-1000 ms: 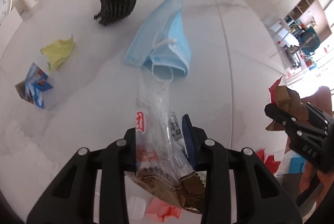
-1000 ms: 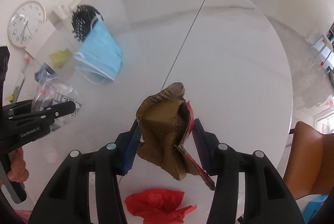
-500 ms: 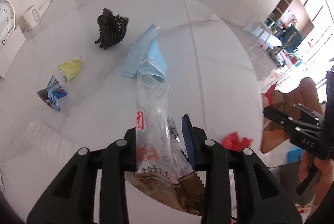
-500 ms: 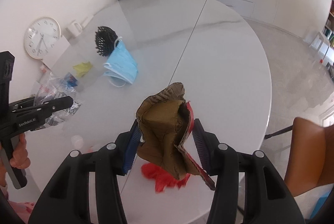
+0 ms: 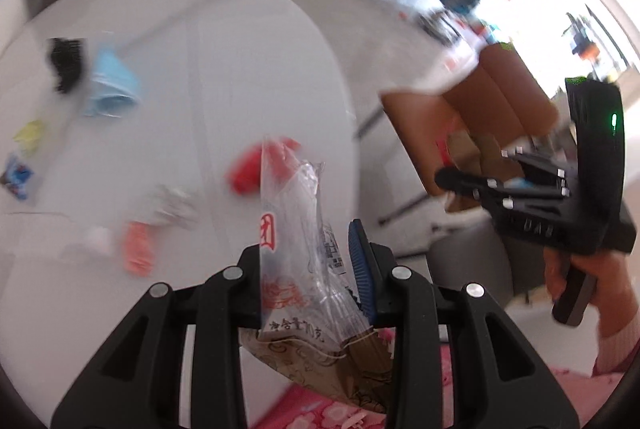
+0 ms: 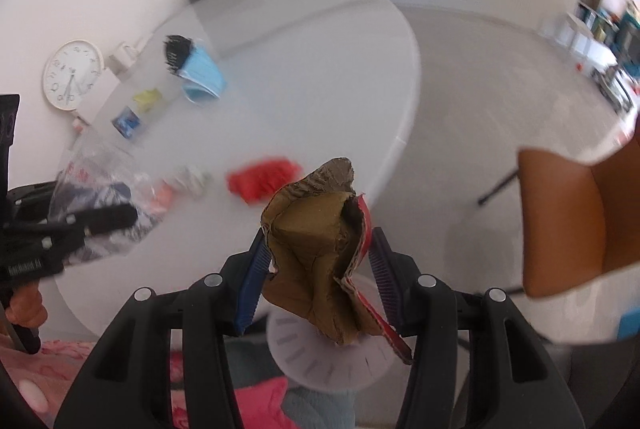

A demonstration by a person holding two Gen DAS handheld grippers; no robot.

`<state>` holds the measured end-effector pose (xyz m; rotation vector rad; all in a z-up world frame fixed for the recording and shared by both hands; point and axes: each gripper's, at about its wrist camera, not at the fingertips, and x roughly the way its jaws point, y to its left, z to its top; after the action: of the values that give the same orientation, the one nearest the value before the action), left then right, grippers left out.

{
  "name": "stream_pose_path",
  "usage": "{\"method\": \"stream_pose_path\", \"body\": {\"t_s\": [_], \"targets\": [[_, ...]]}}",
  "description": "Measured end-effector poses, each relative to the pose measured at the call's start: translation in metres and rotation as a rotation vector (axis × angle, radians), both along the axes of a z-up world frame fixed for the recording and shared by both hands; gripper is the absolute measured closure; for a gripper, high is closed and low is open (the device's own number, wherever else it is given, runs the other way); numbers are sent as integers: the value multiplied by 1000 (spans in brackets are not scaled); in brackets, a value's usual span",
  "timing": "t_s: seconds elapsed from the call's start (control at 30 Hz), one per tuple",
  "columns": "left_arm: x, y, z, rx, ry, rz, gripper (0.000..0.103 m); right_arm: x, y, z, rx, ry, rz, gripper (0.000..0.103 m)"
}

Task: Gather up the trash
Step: 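Carry both bags over the wastebasket and open both tools to drop them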

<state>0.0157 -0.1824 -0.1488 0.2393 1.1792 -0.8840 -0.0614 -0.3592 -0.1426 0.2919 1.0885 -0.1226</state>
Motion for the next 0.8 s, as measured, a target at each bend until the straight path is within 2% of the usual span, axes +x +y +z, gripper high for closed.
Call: {"method": "stream_pose_path", "body": {"t_s": [0.17, 0.3, 0.4, 0.47, 0.57, 0.67, 0.8], "targets": [[-42, -44, -32, 74, 39, -121, 69, -42, -24, -16, 11, 52, -33, 52], [-64, -64, -60, 113, 85, -161, 68, -61, -35, -28, 28, 84, -17, 52], [-75, -74, -80, 144, 107, -180, 62, -68, -40, -36, 37, 103, 4, 52], [-82, -80, -91, 164, 122, -198, 50, -70, -43, -39, 40, 110, 20, 52], [-92, -86, -96, 181, 115, -204, 37, -70, -44, -43, 43, 116, 41, 52], [-96, -87, -96, 179, 110, -197, 28, -70, -45, -46, 47, 119, 56, 52], [-96, -85, -95, 174, 107, -170, 21, -72, -45, -48, 51, 122, 75, 52]]}}
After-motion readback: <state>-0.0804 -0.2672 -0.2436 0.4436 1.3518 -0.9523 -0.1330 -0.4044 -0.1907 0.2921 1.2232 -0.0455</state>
